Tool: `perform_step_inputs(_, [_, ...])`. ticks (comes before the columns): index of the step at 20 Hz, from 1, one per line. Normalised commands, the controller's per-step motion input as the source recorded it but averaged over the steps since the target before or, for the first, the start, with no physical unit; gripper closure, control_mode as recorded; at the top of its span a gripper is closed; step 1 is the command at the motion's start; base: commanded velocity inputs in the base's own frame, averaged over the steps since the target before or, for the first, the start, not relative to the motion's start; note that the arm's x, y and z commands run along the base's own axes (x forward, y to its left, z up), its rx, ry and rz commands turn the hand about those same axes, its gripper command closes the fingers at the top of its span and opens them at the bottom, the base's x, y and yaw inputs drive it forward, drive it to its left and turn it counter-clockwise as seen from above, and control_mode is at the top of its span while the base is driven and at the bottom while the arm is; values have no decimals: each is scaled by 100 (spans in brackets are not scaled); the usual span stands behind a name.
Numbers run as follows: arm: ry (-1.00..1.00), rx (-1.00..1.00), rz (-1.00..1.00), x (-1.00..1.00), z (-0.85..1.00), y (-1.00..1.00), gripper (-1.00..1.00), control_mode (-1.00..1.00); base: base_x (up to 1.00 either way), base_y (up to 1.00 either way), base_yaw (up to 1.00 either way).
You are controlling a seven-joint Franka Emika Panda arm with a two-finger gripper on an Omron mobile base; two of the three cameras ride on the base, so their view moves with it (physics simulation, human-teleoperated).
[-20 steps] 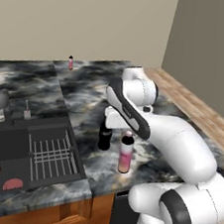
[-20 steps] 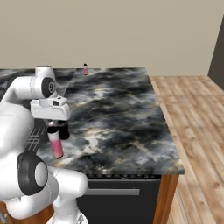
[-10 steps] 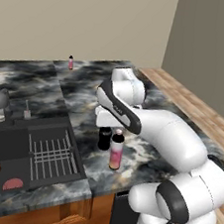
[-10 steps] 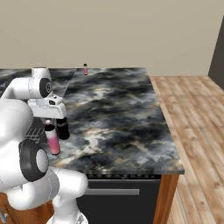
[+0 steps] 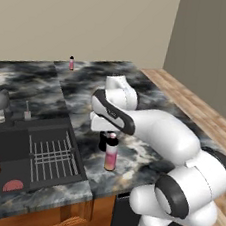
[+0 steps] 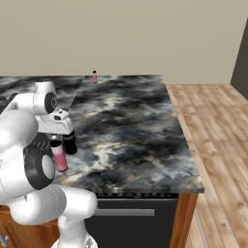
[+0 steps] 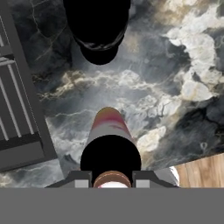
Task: Place the large bottle from the dining counter next to the other large bottle outside the sink, and place the small bottle from the dining counter next to the other small bottle inside the sink.
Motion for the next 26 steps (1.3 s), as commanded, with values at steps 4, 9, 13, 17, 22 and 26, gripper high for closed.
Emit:
perform_step_inputs(4, [-1,0,0,10,-31,10,100,-100,0,0,0])
perform_step_inputs(9, [0,0,0,1,-33,3,100,-100,0,0,0])
perform_step_inputs(13, [0,0,0,0,-21,0,100,-100,0,0,0])
perform_step_inputs(17, [0,0,0,0,0,0,100,-100,0,0,0])
perform_step_inputs(22, [0,0,0,0,0,0,-100,-100,0,0,0])
perform_step_inputs(26, [0,0,0,-3,0,0,-100,-100,0,0,0])
